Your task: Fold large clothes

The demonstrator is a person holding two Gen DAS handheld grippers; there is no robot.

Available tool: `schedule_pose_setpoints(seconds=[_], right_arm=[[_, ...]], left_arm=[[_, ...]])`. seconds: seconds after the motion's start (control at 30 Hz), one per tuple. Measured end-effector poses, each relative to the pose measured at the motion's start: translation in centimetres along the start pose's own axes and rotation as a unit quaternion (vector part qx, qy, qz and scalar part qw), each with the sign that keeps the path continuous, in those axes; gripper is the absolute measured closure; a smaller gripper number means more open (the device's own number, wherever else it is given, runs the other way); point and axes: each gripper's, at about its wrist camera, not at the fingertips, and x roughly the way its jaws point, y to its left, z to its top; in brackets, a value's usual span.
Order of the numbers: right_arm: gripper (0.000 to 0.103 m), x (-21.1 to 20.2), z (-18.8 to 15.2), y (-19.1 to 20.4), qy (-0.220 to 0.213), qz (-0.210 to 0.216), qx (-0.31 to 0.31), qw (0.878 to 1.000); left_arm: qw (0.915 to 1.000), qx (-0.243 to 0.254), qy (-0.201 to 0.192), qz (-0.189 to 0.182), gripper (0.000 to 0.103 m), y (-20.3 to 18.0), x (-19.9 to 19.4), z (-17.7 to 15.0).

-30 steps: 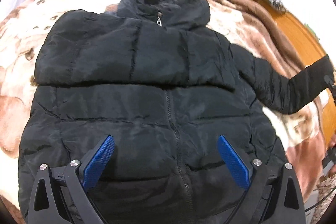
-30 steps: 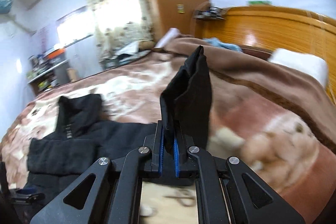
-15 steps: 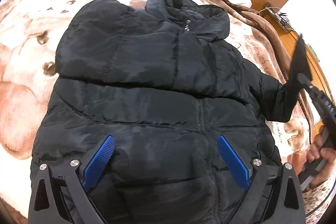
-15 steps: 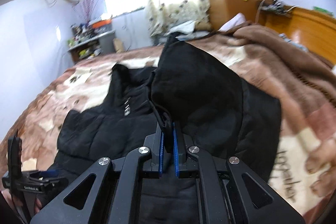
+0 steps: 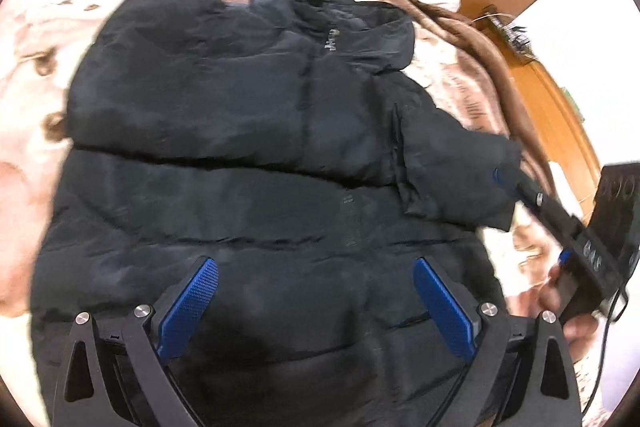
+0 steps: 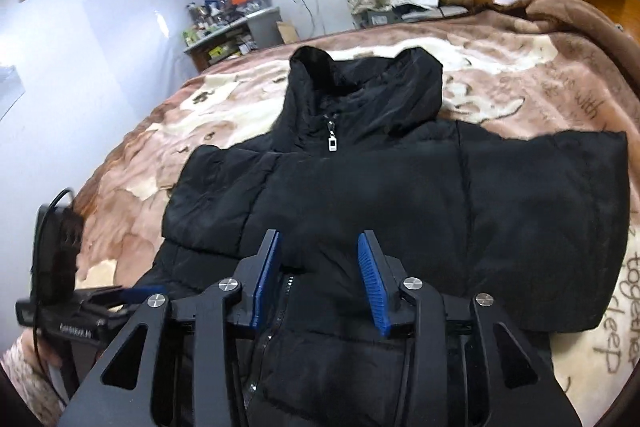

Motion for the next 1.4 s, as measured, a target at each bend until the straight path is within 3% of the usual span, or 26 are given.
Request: schedule_pose_setpoints(seconds=[0.1,0.23,0.37,0.5,0.67,0.77,0.8,0.87,0.9,1.0,1.17,1.4], right_arm=[[0.059,-1.4,-0.4,-1.1,-0.005,0.008,0.023,1.000],[0.057,-4.1,-1.8,-3.7,-0.020,-0.019,0.061,0.998],[0.057,-6.1,-3.2,-6.1,-0.025,-0.081,0.074,0.994],[0.056,-7.4,-4.5,-7.6,-0.022,-0.120,0.072,0.990],[0.056,-8.4,-5.4,-8.5,-0.028,-0.133,0.074,0.988],[0.056,-8.4,-5.5,-9.2,-0.031,-0.131,0.087,0.987],[0.056,-8.5,-5.8,-9.3,-0.032,-0.131,0.092,0.987],[0.056,-8.3,-6.1,-9.7,-0.029,-0.134,0.104,0.985],[0.056,-8.2,-6.3,-9.9,-0.030,-0.132,0.110,0.985],[0.056,-8.2,-6.5,-10.0,-0.027,-0.136,0.119,0.983],[0.056,-8.4,-6.2,-9.8,-0.032,-0.144,0.112,0.983],[0.056,-8.7,-3.9,-9.7,-0.049,-0.175,0.095,0.979]], left_arm=[[0.9999,0.016,-0.003,0.002,0.004,-1.7,1.0,0.7],[0.9993,0.033,0.013,-0.009,0.004,-4.7,3.8,2.0],[0.9979,0.061,0.021,-0.010,0.004,-8.1,6.7,3.6],[0.9982,0.059,0.013,0.006,0.004,-10.0,9.1,5.0],[0.9970,0.065,0.028,0.031,0.006,-11.6,11.9,6.0],[0.9932,0.082,0.045,0.070,0.027,-12.5,13.2,5.8],[0.9926,0.086,0.043,0.073,0.041,-12.8,13.4,5.8],[0.9926,0.089,0.039,0.072,0.051,-13.2,13.4,5.8],[0.9920,0.093,0.037,0.076,0.065,-13.4,13.4,5.8],[0.9911,0.099,0.034,0.083,0.086,-13.8,13.1,5.8],[0.9927,0.103,0.009,0.062,0.095,-14.3,10.9,5.7],[0.9932,0.102,-0.051,0.023,0.096,-15.0,6.2,7.3]])
